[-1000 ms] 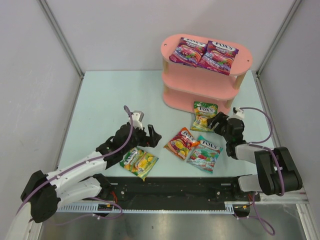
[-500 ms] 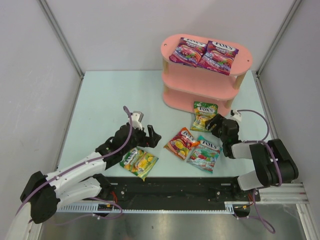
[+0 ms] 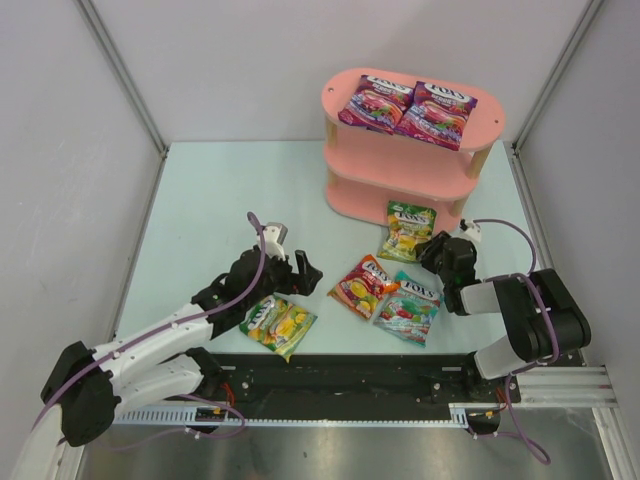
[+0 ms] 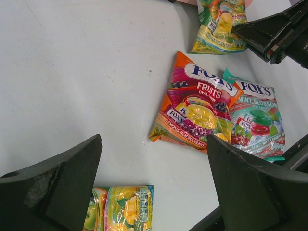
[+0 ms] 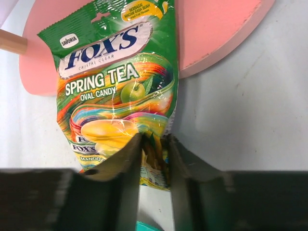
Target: Place and organize the candy bags onto the shelf
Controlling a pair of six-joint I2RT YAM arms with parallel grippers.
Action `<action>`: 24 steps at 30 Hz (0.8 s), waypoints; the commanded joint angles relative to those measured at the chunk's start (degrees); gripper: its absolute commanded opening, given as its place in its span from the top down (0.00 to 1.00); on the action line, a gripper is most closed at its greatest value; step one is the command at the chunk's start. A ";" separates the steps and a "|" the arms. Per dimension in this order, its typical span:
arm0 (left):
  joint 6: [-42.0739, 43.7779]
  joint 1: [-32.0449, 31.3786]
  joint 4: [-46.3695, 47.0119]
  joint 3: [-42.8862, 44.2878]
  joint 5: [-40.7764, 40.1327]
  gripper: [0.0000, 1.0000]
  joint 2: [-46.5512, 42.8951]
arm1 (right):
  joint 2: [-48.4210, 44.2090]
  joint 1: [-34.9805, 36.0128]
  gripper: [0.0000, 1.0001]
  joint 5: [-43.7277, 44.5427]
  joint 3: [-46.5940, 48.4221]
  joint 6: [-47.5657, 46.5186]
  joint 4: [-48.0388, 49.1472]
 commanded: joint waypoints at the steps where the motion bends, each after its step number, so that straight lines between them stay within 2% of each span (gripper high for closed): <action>1: -0.23 0.11 0.68 -0.48 -0.04 0.06 -0.27 | -0.63 -0.73 0.75 -0.98 1.50 -0.20 3.10; 8: -0.06 0.11 0.68 -0.39 0.05 0.06 0.17 | -4.14 -1.79 1.00 -5.55 1.50 -0.37 5.64; 16: -0.24 0.11 0.51 -1.00 -0.13 0.06 -0.36 | -6.08 -3.81 1.00 -8.64 2.11 0.24 10.57; 24: -0.06 0.11 0.24 -1.27 -0.04 0.06 -0.18 | -0.38 -7.85 1.00 -13.02 5.45 -0.81 13.82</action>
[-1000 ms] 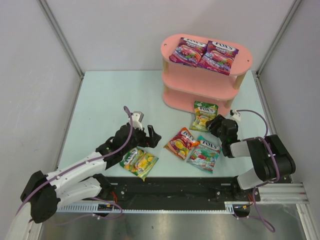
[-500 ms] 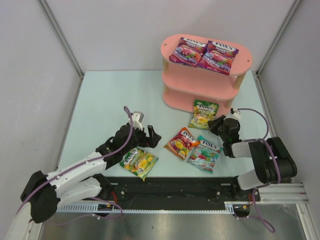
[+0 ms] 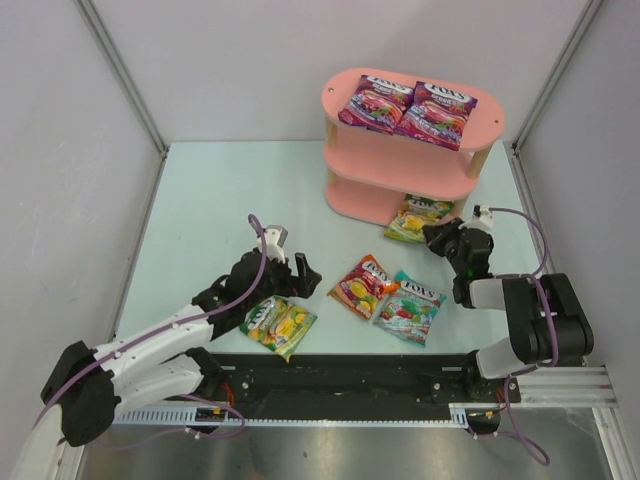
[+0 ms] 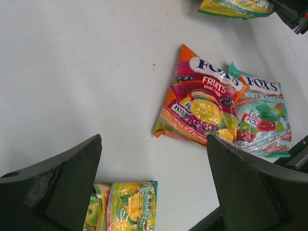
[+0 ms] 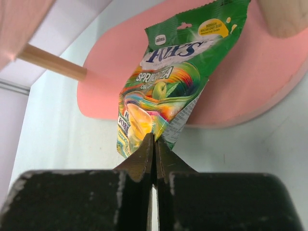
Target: Place and organize the candy bags onto the shelf
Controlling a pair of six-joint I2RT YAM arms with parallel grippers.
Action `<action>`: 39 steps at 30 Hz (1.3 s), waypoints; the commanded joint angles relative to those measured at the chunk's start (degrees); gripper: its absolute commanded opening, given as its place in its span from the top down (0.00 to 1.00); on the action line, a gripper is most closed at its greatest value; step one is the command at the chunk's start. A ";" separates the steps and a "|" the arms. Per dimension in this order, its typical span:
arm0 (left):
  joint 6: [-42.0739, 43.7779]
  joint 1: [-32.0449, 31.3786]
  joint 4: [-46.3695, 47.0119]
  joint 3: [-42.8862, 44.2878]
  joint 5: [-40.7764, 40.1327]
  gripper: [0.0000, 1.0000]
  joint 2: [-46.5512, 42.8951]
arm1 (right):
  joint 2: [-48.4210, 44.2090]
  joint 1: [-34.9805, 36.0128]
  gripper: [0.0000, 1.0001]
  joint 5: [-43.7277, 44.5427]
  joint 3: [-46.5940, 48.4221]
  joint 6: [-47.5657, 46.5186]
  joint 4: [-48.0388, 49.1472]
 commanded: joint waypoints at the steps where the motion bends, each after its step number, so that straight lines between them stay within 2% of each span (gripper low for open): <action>1: -0.15 0.11 0.46 -0.31 -0.13 0.06 -0.29 | 2.93 -2.30 1.00 -3.80 4.88 -1.40 7.44; 10: 0.03 0.11 0.46 -0.66 -0.13 0.06 0.06 | 10.31 -5.64 1.00 -12.77 10.07 -3.60 10.51; 17: 0.29 0.11 0.46 -0.75 -0.13 0.06 0.67 | 12.52 -6.35 1.00 -13.21 11.48 -4.48 10.86; 18: 0.29 0.11 0.46 -0.66 -0.04 0.06 0.76 | 12.78 -6.43 0.96 -13.13 11.83 -4.48 10.86; 19: 0.38 0.11 0.37 -0.75 -0.22 0.06 0.68 | 12.87 -6.43 0.78 -13.13 11.92 -4.31 10.95; 21: 0.38 0.11 0.11 -0.66 -0.30 0.06 0.50 | 12.96 -6.43 0.69 -13.39 11.92 -4.22 10.95; 22: 0.47 0.20 0.02 -0.66 -0.39 0.06 0.41 | 12.78 -6.43 0.60 -13.48 11.92 -4.13 11.04; 25: 0.20 0.11 -0.59 -0.75 -0.92 0.06 -0.55 | 11.55 -6.43 0.51 -13.57 11.92 -4.31 9.99; 29: -0.15 0.20 -1.21 -1.01 -1.45 0.05 -1.96 | 8.48 -6.43 0.43 -12.78 11.04 -4.66 6.83; 33: -1.02 0.11 -1.73 -0.92 -1.97 0.05 -2.75 | 3.30 -8.02 0.42 -9.19 9.11 -4.13 2.09; 37: -1.73 0.11 -1.74 -1.10 -2.24 0.05 -3.63 | -6.95 -8.10 0.42 -5.32 5.25 -3.78 -3.53; 39: -2.17 0.11 -3.21 -1.36 -2.41 0.05 -3.98 | -11.19 -8.02 0.41 -2.69 3.49 -3.78 -9.42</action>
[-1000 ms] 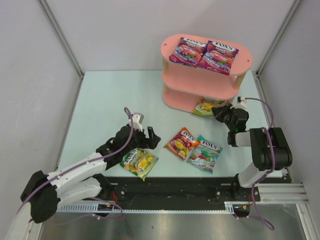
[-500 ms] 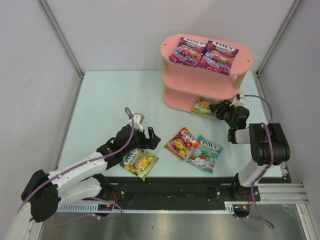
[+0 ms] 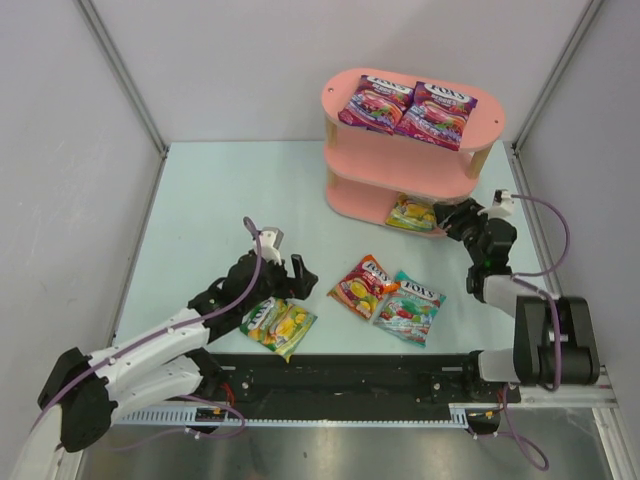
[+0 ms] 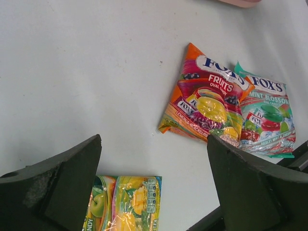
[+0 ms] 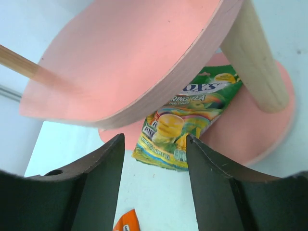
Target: Place and organize the candy bags onto the shelf
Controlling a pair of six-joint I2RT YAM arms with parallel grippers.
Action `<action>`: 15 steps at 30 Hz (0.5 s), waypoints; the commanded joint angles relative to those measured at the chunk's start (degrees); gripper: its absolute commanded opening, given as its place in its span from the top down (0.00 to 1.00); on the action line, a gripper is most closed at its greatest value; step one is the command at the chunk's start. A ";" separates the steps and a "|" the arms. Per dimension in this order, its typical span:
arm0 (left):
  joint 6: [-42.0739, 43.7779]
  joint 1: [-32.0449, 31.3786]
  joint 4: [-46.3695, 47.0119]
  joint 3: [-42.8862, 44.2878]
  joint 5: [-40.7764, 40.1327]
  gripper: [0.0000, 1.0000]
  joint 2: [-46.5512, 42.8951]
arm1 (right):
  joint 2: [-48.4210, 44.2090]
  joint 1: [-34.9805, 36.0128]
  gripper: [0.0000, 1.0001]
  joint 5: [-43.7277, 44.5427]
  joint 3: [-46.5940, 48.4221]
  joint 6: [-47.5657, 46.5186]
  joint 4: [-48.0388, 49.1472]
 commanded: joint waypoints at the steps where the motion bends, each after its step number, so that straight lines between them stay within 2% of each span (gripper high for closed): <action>1: -1.97 0.11 -1.48 -0.68 -1.04 0.05 -2.06 | -11.89 0.07 0.41 6.09 -3.27 -0.31 -11.02; 4: -2.50 0.11 -1.83 -1.12 -1.56 0.04 -2.94 | -17.36 0.95 0.40 4.96 -4.59 -1.79 -16.04; 8: -3.29 0.11 -4.29 -0.34 -3.49 0.00 -4.34 | -25.36 9.02 0.40 -0.39 -4.33 -5.40 -21.67; 12: -4.69 0.46 -7.45 1.16 -6.57 0.00 -6.97 | -26.61 25.68 0.40 -2.86 -3.45 -11.63 -24.32; 15: -6.36 1.16 -10.97 2.39 -8.41 0.00 -8.56 | -23.99 33.97 0.38 -3.48 -2.13 -15.94 -25.64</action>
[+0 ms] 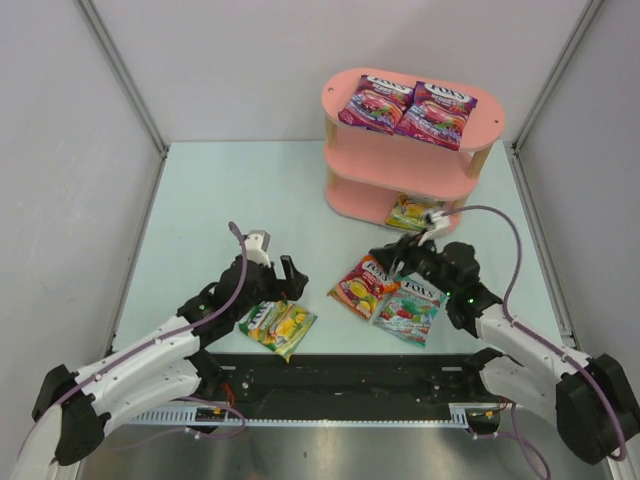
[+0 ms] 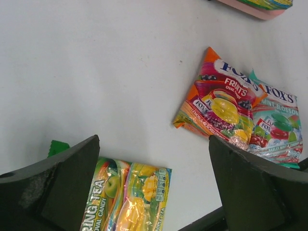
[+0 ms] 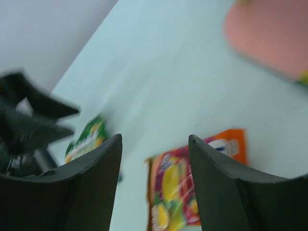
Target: Place and organize the candy bags onto the shelf
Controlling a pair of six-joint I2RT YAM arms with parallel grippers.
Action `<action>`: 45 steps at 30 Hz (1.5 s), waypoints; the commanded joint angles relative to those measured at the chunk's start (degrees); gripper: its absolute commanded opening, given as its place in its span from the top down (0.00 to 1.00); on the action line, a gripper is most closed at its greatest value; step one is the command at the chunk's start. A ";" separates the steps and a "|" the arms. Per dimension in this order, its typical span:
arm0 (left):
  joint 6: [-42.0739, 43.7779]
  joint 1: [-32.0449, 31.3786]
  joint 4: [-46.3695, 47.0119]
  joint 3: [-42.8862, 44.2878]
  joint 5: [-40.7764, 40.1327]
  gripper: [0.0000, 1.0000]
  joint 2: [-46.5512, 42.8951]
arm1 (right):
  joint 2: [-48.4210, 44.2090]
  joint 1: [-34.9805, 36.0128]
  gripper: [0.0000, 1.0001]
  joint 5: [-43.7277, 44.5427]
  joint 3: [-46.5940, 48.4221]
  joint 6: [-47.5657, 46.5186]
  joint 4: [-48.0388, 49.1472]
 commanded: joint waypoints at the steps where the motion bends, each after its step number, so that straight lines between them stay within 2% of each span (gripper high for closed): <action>1: -3.42 1.10 -6.13 3.29 -5.09 0.00 -4.16 | 3.47 12.51 0.37 -3.81 2.30 -8.17 -3.15; 4: -3.60 1.71 -8.87 3.99 -7.12 0.00 -7.41 | 9.95 18.59 0.32 -8.46 3.62 -11.24 -2.09; 6: -2.63 2.06 -10.80 5.39 -8.35 0.00 -8.65 | 13.66 22.73 0.31 -7.86 7.21 -14.23 -4.19; 7: -2.37 2.15 -12.81 5.92 -9.40 0.00 -9.53 | 16.73 27.01 0.31 -6.90 8.36 -15.11 -5.77; 11: -1.05 2.59 -15.38 7.51 -10.20 0.00 -11.64 | 24.04 32.50 0.30 -5.31 11.00 -16.00 -2.37; 17: -1.92 2.77 -17.22 7.16 -9.76 0.00 -12.79 | 36.68 33.12 0.27 -7.59 15.83 -15.91 3.00; 20: -1.92 2.77 -17.23 6.72 -9.33 0.00 -13.23 | 42.22 33.12 0.21 -8.21 19.08 -16.61 3.80; 31: -1.05 2.94 -18.37 6.45 -9.50 0.00 -14.81 | 50.77 31.63 0.17 -10.49 22.96 -14.59 7.67; 39: -0.17 3.30 -18.37 6.01 -10.20 0.00 -14.46 | 52.18 33.73 0.22 -9.62 22.96 -15.91 5.47; 42: 0.01 3.47 -18.28 6.10 -10.20 0.00 -14.37 | 52.35 34.88 0.27 -9.00 22.96 -16.17 5.03; 45: 0.01 3.56 -18.37 6.01 -10.11 0.00 -14.37 | 52.62 35.41 0.36 -9.09 22.96 -16.00 5.03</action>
